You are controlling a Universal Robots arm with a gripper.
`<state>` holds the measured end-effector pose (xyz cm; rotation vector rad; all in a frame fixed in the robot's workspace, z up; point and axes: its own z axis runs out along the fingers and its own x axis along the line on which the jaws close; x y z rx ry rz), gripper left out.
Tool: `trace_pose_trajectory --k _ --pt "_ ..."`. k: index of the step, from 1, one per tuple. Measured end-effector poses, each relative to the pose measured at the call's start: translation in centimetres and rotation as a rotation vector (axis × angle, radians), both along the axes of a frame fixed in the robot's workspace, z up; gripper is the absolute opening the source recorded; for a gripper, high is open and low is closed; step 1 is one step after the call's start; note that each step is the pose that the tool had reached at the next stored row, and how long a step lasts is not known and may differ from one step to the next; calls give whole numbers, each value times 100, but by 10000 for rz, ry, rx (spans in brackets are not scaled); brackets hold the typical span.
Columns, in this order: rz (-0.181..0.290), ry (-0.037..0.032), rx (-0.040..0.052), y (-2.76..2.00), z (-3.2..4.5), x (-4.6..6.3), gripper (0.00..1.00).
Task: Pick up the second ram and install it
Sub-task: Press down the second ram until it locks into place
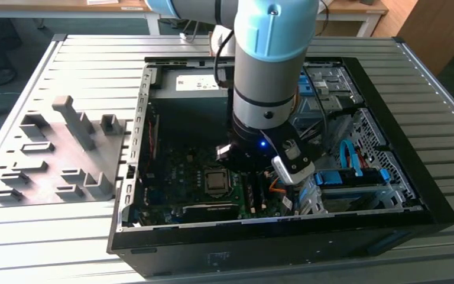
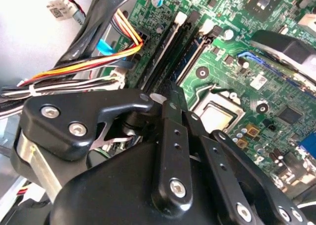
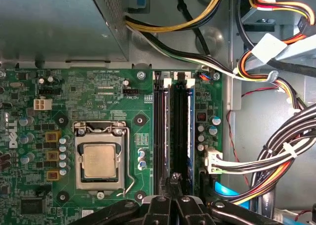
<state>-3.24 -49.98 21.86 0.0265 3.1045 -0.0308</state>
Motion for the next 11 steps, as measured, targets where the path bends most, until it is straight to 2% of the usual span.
trace_pose_trajectory --k 4,7,9,11 --pt "0 1 -2 0 -34 0 10" --pt "0 -5 7 1 -32 1 10" --pt "0 -18 42 5 3 2 10" --pt "0 -10 16 2 103 1 10"
